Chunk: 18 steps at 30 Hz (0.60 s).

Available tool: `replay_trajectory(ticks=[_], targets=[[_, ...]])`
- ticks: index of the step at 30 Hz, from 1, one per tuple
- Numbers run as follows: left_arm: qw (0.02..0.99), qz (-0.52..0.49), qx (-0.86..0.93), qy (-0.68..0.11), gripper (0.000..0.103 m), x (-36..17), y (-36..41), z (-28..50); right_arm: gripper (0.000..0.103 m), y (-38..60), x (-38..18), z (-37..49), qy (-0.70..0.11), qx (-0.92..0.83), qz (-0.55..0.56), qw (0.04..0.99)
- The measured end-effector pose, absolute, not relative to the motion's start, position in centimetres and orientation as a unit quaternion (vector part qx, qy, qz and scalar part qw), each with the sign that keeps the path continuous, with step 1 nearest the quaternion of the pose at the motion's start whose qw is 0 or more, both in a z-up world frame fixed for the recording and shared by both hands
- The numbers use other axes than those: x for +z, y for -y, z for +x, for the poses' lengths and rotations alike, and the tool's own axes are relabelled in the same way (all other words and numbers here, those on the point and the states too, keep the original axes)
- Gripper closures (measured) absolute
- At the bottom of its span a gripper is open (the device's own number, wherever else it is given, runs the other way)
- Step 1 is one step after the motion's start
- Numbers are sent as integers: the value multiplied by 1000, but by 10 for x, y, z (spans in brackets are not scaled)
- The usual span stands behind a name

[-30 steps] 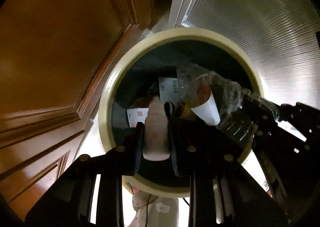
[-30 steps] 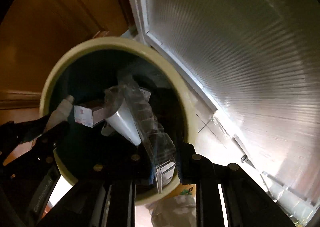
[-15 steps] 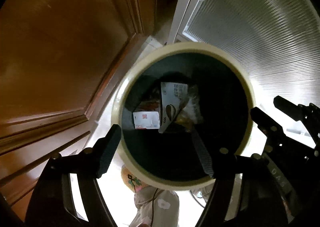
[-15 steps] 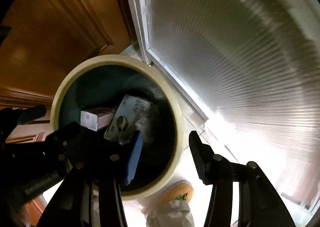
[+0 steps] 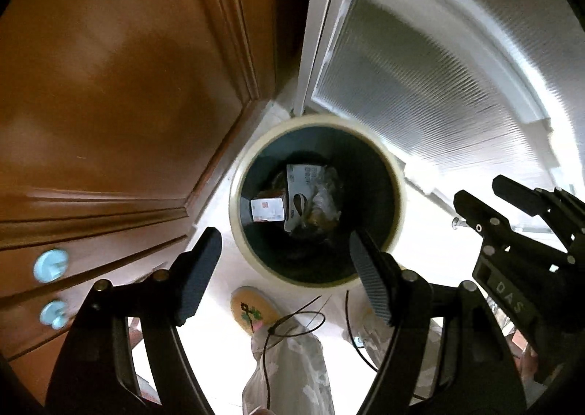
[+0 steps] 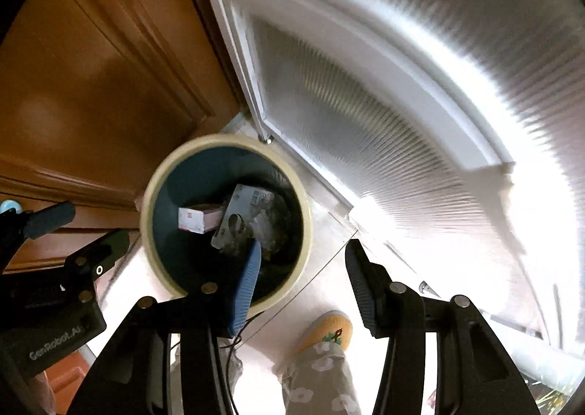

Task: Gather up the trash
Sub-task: 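Raise both open tools back toward the counter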

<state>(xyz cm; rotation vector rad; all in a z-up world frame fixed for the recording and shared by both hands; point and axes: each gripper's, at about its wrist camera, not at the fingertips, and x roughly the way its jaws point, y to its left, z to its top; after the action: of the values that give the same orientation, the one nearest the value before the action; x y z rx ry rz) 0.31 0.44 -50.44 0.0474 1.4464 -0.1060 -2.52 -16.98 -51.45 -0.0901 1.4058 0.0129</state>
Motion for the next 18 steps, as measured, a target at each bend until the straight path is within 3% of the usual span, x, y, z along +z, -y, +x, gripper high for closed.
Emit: replay_trajectory(ticks=[18], targets=[[813, -6, -28, -582, 33, -242, -1, -41, 54, 164, -251, -73, -556, 83, -50, 826]])
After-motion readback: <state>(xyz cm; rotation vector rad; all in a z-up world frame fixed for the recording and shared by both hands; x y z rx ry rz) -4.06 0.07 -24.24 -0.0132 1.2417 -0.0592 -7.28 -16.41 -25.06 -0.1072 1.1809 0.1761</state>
